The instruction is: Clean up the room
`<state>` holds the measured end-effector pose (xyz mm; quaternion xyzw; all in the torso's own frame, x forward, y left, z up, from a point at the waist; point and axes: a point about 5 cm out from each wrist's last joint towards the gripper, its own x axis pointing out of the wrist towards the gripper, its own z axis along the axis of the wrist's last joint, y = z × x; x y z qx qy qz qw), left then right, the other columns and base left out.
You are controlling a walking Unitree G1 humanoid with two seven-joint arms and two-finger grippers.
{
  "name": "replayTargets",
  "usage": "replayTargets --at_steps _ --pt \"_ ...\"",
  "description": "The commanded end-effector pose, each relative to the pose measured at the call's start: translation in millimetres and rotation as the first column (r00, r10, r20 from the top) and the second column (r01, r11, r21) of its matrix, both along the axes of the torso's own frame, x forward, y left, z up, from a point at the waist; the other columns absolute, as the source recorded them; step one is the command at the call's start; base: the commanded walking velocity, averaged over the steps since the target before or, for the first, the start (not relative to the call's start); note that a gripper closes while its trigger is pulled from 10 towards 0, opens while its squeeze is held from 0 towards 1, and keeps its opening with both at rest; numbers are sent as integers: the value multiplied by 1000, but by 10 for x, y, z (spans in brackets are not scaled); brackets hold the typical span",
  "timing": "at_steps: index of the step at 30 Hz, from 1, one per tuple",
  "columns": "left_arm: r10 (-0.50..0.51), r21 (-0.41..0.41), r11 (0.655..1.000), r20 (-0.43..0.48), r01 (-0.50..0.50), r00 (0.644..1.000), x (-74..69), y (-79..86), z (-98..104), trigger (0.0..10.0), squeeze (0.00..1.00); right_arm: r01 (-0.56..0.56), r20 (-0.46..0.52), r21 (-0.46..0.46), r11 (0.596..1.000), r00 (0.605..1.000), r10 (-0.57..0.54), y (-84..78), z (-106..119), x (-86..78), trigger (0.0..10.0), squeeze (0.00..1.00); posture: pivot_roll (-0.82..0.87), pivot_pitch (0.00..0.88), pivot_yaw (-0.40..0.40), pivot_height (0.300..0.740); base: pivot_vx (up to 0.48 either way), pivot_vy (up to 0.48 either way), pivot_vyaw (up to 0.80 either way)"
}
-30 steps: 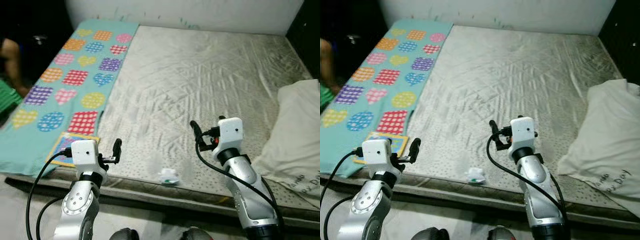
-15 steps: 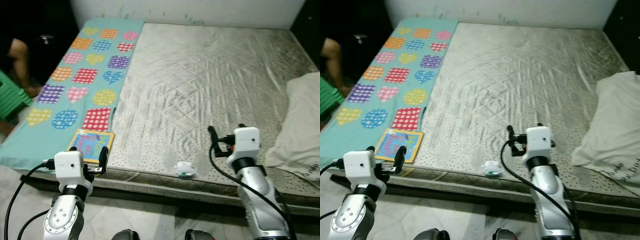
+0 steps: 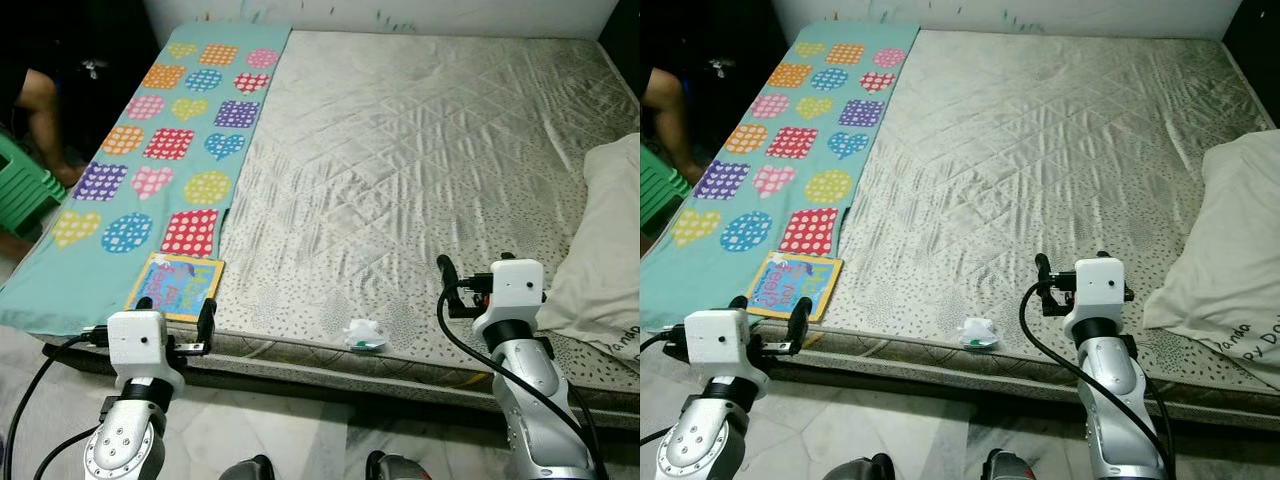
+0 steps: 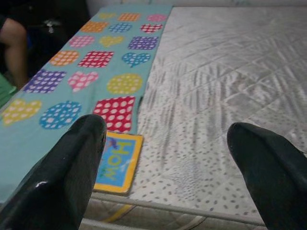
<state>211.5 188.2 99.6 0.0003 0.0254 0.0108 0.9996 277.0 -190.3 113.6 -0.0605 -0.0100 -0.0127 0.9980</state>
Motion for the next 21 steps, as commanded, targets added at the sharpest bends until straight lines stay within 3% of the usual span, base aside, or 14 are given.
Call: replayTargets --at_steps 1,4,15,17,21 --pt "-6 13 1000 9 6 1000 -6 5 25 10000 0 8 -10 5 1000 1000 -8 -20 -11 -24 10000 0 -105 166 31 740 0 0 -800" --pt "-7 12 1000 11 7 1000 -1 1 29 10000 0 5 -5 2 1000 1000 -5 -19 -6 -31 10000 0 -107 166 35 740 0 0 -800" --pt "-26 8 1000 47 25 999 58 -69 86 10000 0 -52 40 62 997 998 50 9 42 -103 10000 0 -107 121 59 740 0 0 0" --pt "-25 12 1000 53 25 998 75 -62 100 10000 0 -63 43 50 997 997 61 -9 48 -137 10000 0 -109 110 68 740 0 0 0" --pt "-30 26 999 53 28 998 73 -14 106 10000 0 -66 17 3 998 998 65 -193 23 -269 10000 0 -122 100 78 740 0 0 0"
